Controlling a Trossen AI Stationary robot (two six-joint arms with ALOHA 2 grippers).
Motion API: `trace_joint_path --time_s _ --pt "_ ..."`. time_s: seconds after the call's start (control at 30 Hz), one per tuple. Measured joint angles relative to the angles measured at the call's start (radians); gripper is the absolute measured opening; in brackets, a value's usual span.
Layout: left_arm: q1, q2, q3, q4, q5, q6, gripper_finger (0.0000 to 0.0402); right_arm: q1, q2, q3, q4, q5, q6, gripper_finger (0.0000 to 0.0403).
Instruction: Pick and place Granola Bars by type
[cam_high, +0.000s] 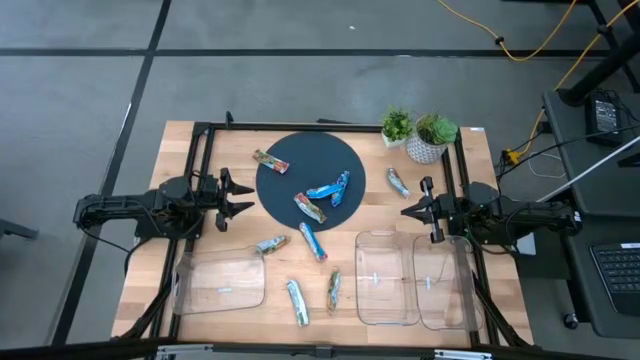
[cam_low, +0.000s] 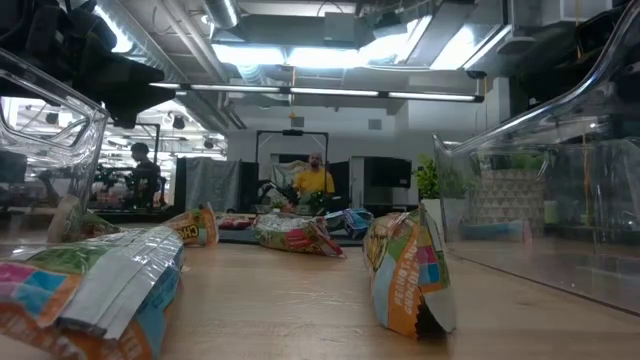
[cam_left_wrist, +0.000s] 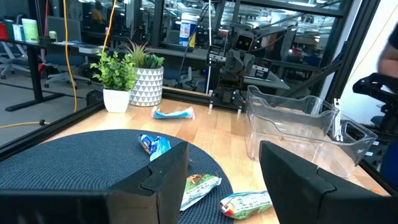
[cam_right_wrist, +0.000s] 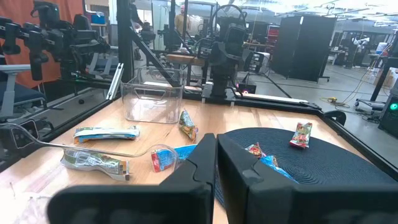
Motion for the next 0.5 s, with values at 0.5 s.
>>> trace_joint_path --time_s 0.5 --pt "0.000 0.000 0.000 0.000 0.000 0.000 0.0191 0.000 0.000 0.000 0.000 0.000 -0.027 0.0018"
